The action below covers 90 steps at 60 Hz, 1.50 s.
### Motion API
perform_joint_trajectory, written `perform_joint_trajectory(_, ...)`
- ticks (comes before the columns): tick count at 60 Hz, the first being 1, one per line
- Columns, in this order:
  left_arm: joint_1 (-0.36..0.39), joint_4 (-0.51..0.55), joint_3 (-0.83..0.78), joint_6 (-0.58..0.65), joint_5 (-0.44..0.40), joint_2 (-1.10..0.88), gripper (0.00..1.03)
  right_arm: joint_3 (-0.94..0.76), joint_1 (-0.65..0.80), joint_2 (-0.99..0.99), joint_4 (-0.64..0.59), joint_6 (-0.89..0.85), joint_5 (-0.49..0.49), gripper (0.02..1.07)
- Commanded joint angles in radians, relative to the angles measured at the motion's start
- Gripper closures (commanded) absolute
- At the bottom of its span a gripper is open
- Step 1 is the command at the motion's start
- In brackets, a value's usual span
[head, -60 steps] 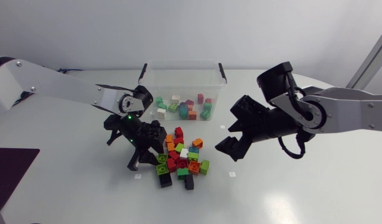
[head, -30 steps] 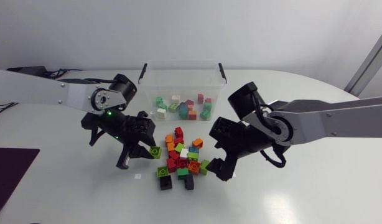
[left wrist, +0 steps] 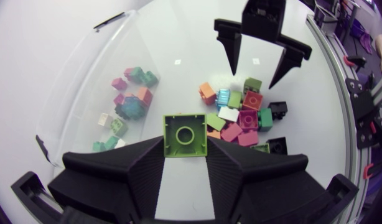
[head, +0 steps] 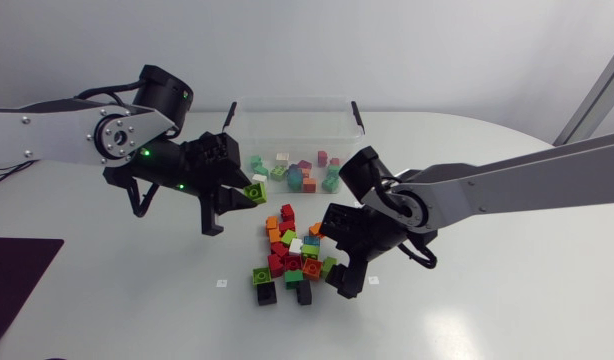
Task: Place the duplo bricks in the container
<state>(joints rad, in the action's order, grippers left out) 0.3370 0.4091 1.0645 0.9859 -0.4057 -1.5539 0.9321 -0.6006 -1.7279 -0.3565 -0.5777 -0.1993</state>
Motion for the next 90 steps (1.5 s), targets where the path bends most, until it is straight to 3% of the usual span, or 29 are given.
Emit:
perform_joint_trajectory(1, 0.005, -0.05, -0.001, -0.122, 0.016, 0.023, 0.96, 0.039, -0.01, -0.048, -0.024, -0.021, 0.018, 0.17)
perform_joint_trajectory(21, 0.014, -0.179, 0.086, -0.342, 0.107, 0.023, 0.96, 0.076, -0.022, -0.119, -0.035, -0.028, 0.031, 0.49)
perform_joint_trajectory(29, 0.007, -0.217, 0.163, -0.428, 0.146, -0.029, 0.96, 0.066, -0.025, -0.121, -0.029, -0.03, 0.029, 0.78)
perform_joint_trajectory(41, 0.008, -0.312, 0.232, -0.518, 0.219, -0.127, 0.96, 0.034, -0.024, -0.058, -0.039, -0.044, 0.031, 0.79)
perform_joint_trajectory(69, 0.007, -0.348, 0.483, -0.641, 0.34, -0.393, 0.95, 0.111, 0.039, 0.094, -0.144, -0.056, 0.034, 0.79)
perform_joint_trajectory(71, 0.007, -0.346, 0.499, -0.65, 0.346, -0.41, 0.87, 0.12, 0.048, 0.097, -0.147, -0.056, 0.032, 0.79)
perform_joint_trajectory(73, 0.007, -0.346, 0.509, -0.661, 0.35, -0.42, 0.7, 0.132, 0.056, 0.103, -0.15, -0.056, 0.032, 0.79)
perform_joint_trajectory(75, 0.008, -0.346, 0.512, -0.667, 0.35, -0.425, 0.63, 0.142, 0.062, 0.108, -0.151, -0.053, 0.031, 0.79)
perform_joint_trajectory(78, 0.01, -0.346, 0.523, -0.682, 0.364, -0.431, 0.3, 0.16, 0.074, 0.114, -0.156, -0.051, 0.031, 0.79)
perform_joint_trajectory(81, 0.01, -0.345, 0.528, -0.682, 0.375, -0.431, 0.08, 0.185, 0.087, 0.122, -0.165, -0.045, 0.029, 0.79)
perform_joint_trajectory(83, 0.007, -0.343, 0.525, -0.682, 0.377, -0.426, 0.04, 0.206, 0.097, 0.128, -0.17, -0.04, 0.029, 0.79)
perform_joint_trajectory(90, -0.018, -0.342, 0.503, -0.69, 0.377, -0.388, 0.04, 0.274, 0.128, 0.139, -0.183, -0.021, 0.018, 0.79)
